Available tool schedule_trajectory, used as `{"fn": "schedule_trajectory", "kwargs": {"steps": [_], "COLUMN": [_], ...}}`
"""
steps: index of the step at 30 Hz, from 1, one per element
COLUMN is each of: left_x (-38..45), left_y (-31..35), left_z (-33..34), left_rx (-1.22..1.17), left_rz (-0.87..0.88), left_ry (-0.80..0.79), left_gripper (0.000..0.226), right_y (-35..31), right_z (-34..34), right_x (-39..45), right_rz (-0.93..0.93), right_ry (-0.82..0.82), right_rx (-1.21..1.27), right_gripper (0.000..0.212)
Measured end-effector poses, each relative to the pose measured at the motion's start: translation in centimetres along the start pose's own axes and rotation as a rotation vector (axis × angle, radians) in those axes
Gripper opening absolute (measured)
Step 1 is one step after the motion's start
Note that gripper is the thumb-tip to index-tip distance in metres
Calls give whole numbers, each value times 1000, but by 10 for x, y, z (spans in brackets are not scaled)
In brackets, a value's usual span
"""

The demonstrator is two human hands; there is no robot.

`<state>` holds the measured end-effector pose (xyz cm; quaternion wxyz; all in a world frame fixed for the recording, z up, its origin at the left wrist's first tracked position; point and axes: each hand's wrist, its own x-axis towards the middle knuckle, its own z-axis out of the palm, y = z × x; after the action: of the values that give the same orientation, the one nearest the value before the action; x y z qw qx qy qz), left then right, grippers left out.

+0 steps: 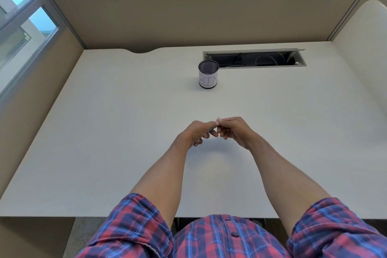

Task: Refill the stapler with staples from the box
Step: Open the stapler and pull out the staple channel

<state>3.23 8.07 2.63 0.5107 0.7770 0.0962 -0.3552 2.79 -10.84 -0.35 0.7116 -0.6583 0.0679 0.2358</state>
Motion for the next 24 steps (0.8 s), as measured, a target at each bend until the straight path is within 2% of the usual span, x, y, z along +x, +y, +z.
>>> {"fn": "schedule_trajectory", "kwargs": {"steps": [5, 14, 24], "left_x": [2, -1, -3], "left_y": [2, 7, 11], "left_z": [2, 0, 0], "left_rx": [12, 46, 39], "left_rz": [-21, -70, -85], "left_ry": [11, -11, 1], "left_gripper": [44, 40, 24], "right_y": [0, 0, -2], "right_z": [0, 2, 4], "right_x": [1, 2, 2], "right_rz": [4, 7, -19], "right_ry": [3, -1, 3], "right_rx": [-18, -45, -106], "right_gripper": [28, 28, 39]}}
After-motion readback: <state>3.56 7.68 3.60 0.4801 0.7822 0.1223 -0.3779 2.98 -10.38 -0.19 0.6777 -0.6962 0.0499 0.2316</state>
